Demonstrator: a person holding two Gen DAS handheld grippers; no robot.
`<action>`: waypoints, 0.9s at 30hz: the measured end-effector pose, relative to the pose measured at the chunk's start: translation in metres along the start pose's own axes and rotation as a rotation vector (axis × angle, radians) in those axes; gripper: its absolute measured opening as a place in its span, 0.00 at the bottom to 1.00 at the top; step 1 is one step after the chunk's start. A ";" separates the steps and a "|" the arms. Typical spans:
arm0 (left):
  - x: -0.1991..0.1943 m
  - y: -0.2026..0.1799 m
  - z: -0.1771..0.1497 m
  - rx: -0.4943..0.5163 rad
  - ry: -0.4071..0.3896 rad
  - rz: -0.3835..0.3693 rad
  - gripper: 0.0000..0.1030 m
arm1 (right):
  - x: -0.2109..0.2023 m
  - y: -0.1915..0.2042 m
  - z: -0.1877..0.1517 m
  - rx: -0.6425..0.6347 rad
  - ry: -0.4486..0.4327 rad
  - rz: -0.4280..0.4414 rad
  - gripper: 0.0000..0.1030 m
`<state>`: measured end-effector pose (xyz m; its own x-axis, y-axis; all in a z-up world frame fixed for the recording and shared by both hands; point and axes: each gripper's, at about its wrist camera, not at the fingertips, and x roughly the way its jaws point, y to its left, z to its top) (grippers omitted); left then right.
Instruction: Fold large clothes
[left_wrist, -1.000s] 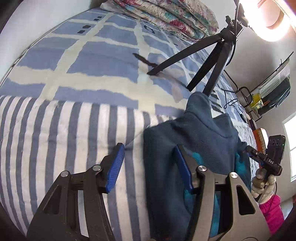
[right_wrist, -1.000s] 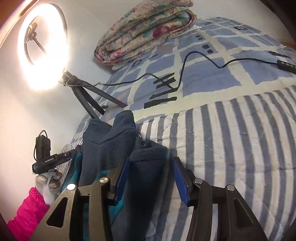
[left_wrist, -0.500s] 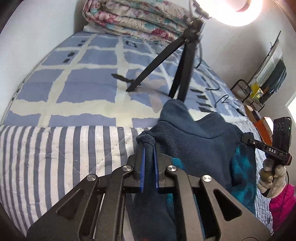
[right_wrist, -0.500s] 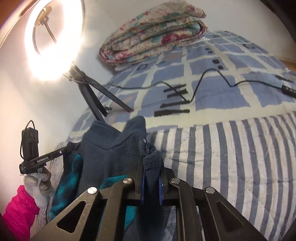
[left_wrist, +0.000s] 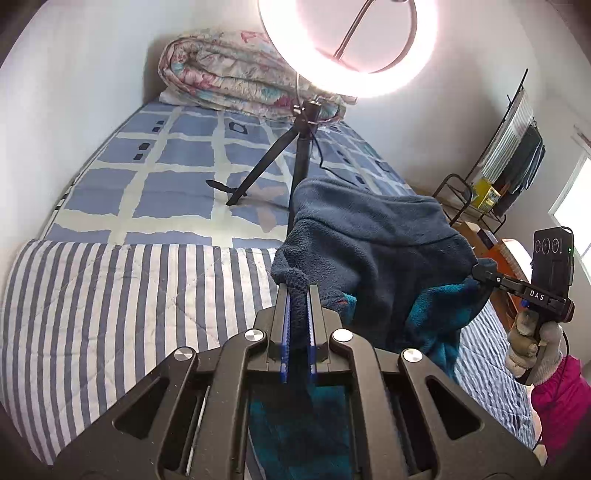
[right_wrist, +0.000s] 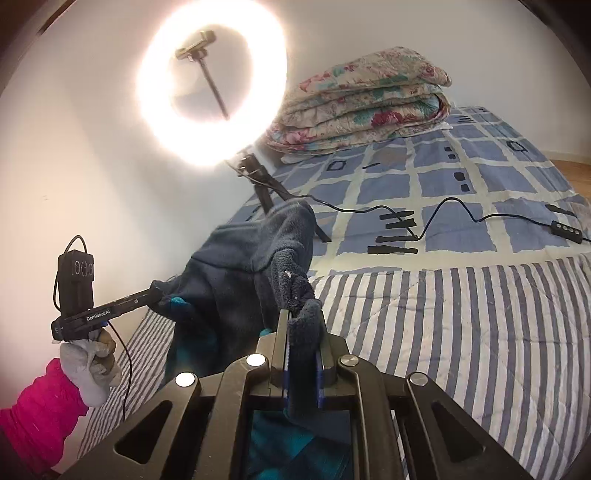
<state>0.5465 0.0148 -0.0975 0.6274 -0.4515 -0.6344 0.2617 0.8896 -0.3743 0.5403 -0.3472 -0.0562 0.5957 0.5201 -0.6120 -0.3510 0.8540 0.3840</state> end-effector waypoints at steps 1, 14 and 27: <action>-0.008 -0.002 -0.003 -0.001 -0.006 -0.001 0.05 | -0.008 0.005 -0.004 -0.006 -0.001 0.003 0.07; -0.121 -0.040 -0.080 -0.005 -0.033 -0.043 0.05 | -0.099 0.079 -0.080 -0.083 0.029 0.022 0.07; -0.172 -0.051 -0.187 -0.008 0.087 -0.019 0.05 | -0.135 0.101 -0.192 -0.061 0.136 -0.007 0.07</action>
<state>0.2881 0.0337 -0.0959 0.5563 -0.4729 -0.6833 0.2667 0.8804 -0.3921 0.2852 -0.3284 -0.0673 0.4962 0.5074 -0.7046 -0.3929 0.8549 0.3389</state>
